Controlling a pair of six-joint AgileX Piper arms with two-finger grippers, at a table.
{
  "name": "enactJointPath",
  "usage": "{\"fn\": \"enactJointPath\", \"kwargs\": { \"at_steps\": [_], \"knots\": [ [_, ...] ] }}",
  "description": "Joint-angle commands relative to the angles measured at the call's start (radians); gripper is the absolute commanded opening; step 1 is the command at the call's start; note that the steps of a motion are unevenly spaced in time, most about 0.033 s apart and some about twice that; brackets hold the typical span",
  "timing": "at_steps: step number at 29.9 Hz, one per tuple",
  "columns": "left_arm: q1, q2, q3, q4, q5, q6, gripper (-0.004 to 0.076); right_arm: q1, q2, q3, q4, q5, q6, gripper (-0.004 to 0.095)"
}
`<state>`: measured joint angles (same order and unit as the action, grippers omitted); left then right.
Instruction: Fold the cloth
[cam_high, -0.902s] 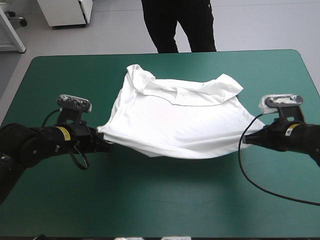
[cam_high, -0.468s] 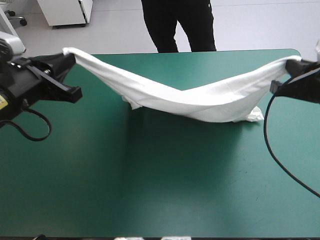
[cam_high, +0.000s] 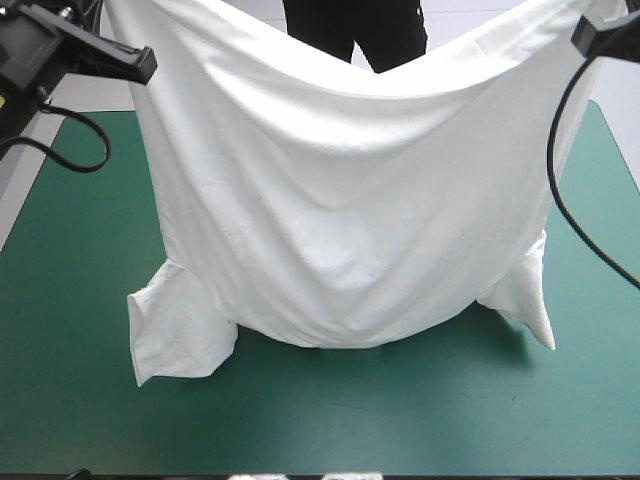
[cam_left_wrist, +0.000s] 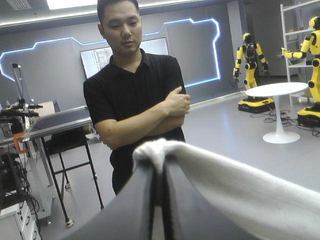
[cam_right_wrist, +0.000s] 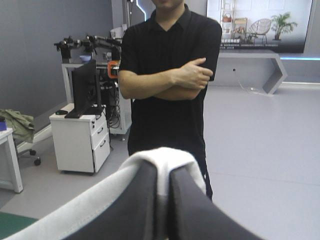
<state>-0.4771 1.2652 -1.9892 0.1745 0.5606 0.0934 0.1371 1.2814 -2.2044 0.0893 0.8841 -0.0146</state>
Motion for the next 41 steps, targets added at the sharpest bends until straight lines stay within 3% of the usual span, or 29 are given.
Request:
{"fn": "enactJointPath", "kwargs": {
  "at_steps": [1,5,9,18,23,27,33,38,41],
  "knots": [
    [0.000,0.041,-0.110,0.012,-0.095,0.008,-0.0009,-0.003,0.054,-0.120,0.008,-0.120,-0.009,-0.0017],
    [0.002,0.132,-0.200,0.097,-0.102,-0.034,-0.0009,-0.003,0.136,-0.210,0.010,-0.174,0.002,-0.0017],
    [0.009,0.245,-0.293,0.290,-0.160,-0.203,-0.0009,-0.003,0.225,-0.260,0.010,-0.276,0.002,-0.0017],
    [0.169,0.537,-0.596,0.309,-0.561,-0.415,-0.0009,-0.016,0.438,-0.407,0.008,-0.634,0.022,-0.0017],
    [0.200,0.646,-0.774,0.309,-0.582,-0.437,-0.0009,-0.044,0.542,-0.525,0.008,-0.668,0.022,-0.0017],
    [0.220,0.681,-0.774,0.280,-0.496,-0.505,-0.0009,-0.050,0.595,-0.537,0.018,-0.648,0.022,-0.0017],
    [0.241,0.678,-0.639,0.226,-0.303,-0.508,-0.0009,-0.052,0.632,-0.491,0.024,-0.474,0.015,-0.0017],
    [0.241,0.617,-0.450,0.113,-0.073,-0.405,-0.0009,-0.067,0.600,-0.310,0.035,-0.359,0.015,-0.0017],
    [0.241,0.567,-0.308,-0.018,-0.017,-0.242,-0.0009,-0.069,0.554,-0.165,0.062,-0.283,-0.003,-0.0017]
  ]
}}
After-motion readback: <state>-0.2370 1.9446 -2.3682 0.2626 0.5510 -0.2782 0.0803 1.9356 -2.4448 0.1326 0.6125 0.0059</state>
